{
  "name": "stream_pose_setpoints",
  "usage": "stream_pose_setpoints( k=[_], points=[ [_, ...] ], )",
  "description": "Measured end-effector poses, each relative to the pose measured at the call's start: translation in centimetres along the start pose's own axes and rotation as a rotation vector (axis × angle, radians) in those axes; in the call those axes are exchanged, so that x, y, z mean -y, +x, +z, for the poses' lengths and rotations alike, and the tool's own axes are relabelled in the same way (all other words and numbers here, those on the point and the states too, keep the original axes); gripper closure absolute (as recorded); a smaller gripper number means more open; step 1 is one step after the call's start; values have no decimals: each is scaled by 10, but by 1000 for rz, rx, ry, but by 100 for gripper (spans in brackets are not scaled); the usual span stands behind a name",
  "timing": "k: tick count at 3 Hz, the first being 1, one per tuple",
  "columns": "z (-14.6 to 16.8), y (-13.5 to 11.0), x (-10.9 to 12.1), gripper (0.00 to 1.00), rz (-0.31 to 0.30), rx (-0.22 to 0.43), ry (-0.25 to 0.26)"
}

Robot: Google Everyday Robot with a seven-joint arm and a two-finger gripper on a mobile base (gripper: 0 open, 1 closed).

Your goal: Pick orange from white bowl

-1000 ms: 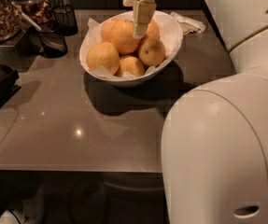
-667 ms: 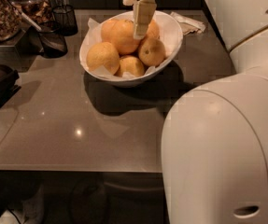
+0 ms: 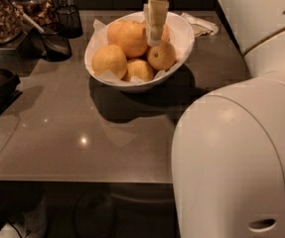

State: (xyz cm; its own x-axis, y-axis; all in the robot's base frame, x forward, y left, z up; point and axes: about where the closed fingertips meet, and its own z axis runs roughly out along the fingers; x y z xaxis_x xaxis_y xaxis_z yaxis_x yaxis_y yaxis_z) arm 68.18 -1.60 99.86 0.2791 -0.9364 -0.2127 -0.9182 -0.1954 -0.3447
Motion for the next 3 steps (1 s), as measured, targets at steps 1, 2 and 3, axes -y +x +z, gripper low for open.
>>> stream_pose_setpoints(
  k=[1,2,3],
  points=[
    [3,-1,8,0,1,7,28],
    [13,-3,11,0,-4,17,17],
    [24,-9,11,10,-10,22,-4]
  ],
)
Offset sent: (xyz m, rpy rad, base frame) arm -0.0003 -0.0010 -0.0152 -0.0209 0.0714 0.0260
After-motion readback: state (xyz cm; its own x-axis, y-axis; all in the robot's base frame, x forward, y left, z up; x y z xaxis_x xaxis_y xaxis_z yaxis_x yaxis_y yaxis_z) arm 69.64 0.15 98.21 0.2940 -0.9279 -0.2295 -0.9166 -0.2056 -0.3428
